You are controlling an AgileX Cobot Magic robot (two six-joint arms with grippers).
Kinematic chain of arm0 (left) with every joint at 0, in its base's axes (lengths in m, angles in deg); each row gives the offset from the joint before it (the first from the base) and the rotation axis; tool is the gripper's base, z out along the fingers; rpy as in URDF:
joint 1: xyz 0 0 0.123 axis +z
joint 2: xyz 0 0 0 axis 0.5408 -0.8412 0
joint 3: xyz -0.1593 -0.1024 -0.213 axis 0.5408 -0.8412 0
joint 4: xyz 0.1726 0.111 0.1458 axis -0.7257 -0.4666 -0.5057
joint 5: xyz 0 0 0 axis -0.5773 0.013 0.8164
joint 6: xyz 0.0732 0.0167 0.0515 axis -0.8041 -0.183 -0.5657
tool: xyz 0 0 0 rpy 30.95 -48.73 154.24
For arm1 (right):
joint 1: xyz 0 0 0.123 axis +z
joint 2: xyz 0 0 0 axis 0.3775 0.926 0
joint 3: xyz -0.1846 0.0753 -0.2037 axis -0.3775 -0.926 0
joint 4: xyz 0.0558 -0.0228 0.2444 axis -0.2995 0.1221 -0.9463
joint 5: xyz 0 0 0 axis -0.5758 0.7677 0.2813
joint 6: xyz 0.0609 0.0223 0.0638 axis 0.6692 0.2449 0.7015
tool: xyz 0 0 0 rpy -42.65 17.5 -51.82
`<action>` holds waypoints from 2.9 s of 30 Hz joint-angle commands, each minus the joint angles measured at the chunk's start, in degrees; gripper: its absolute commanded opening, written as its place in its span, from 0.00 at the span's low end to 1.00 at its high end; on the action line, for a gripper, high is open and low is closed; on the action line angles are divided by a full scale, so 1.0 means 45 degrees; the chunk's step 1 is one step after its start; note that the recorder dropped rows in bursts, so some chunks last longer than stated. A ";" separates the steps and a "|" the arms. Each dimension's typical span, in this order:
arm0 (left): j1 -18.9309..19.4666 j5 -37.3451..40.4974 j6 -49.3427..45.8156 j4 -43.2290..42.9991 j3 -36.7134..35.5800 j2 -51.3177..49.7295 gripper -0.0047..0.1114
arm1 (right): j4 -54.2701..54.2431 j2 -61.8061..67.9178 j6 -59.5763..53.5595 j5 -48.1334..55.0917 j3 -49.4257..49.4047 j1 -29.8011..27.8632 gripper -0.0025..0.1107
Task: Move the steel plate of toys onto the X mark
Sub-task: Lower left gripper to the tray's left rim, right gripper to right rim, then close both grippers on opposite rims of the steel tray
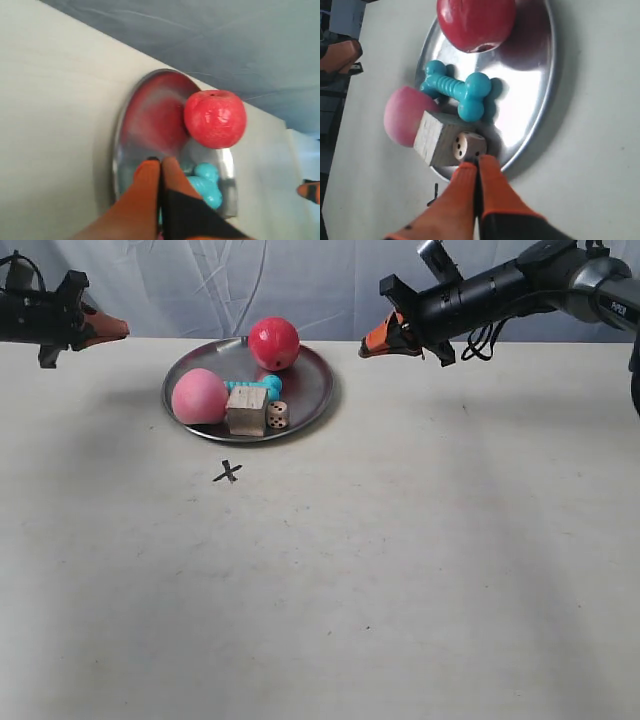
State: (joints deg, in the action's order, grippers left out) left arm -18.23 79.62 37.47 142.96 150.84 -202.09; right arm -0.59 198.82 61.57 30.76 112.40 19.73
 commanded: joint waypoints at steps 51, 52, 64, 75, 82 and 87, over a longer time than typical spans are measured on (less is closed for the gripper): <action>-0.0212 0.1117 0.1974 -0.0694 0.0633 -0.1285 0.04 | 0.0270 0.3137 0.2501 -0.3023 0.1475 0.2115 0.26; -0.0212 0.1117 0.1974 -0.0694 0.0633 -0.1285 0.04 | 0.0300 0.3137 0.2501 -0.3023 0.1475 0.2115 0.23; -0.0190 0.1265 0.1940 -0.0740 0.0633 -0.1285 0.04 | 0.1941 0.3137 0.3939 -0.3023 0.1475 0.2196 0.01; 0.0280 0.1692 0.1965 -0.1961 0.0633 -0.1285 0.04 | 0.1864 0.3137 0.5165 -0.2581 0.1475 0.2196 0.01; 0.0174 0.1692 0.2070 -0.1667 0.0633 -0.1285 0.09 | 0.1318 0.3137 0.5347 -0.2137 0.1475 0.2196 0.01; -0.0237 0.1692 0.2070 -0.2283 0.0633 -0.1285 0.24 | 0.1077 0.3137 0.5347 -0.1646 0.1475 0.2196 0.01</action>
State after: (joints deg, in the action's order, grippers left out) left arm -17.96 86.79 46.72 133.86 153.45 -208.19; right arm 3.57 211.30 85.29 19.69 119.98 29.38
